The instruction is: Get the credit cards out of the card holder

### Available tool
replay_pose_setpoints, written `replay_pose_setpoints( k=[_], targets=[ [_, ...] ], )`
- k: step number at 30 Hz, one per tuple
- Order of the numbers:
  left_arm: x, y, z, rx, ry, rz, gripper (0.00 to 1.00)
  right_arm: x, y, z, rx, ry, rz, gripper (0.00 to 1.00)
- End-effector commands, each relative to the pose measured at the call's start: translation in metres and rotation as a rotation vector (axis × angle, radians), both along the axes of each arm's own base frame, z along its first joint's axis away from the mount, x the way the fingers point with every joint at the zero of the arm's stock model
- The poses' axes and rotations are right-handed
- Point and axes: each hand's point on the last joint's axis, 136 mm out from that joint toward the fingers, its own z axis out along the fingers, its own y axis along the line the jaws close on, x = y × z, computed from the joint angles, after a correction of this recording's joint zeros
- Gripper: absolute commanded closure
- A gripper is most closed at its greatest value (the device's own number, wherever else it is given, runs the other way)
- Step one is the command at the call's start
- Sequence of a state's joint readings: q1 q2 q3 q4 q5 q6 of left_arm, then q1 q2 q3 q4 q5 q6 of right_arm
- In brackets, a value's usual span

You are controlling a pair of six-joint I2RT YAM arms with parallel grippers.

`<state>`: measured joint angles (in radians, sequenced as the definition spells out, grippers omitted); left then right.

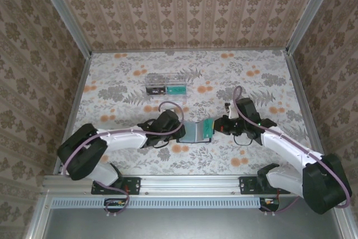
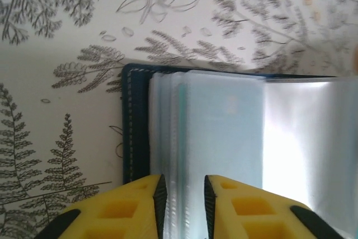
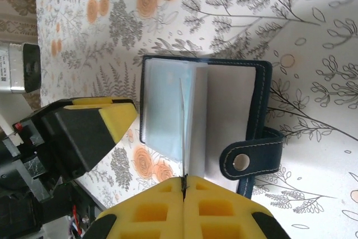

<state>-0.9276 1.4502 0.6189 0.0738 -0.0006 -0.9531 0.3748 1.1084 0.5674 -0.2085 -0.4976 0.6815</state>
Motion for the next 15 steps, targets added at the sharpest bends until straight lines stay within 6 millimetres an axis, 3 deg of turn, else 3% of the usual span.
replay_pose_setpoints(
  k=[1, 5, 11, 15],
  targets=[
    [0.008, -0.001, 0.041, -0.025, -0.088, -0.014, 0.62, 0.003, -0.003, 0.025, -0.039, -0.054, 0.016, 1.00],
    [0.009, 0.015, 0.079, -0.038, -0.175, 0.010, 0.43, 0.008, 0.001, 0.053, -0.083, -0.136, 0.047, 1.00],
    [0.003, 0.064, 0.123, -0.053, -0.299, 0.108, 0.01, 0.030, 0.019, 0.092, -0.270, -0.280, 0.148, 1.00],
    [-0.005, 0.097, 0.147, -0.076, -0.390, 0.163, 0.00, 0.047, 0.042, 0.107, -0.435, -0.359, 0.265, 1.00]
  ],
)
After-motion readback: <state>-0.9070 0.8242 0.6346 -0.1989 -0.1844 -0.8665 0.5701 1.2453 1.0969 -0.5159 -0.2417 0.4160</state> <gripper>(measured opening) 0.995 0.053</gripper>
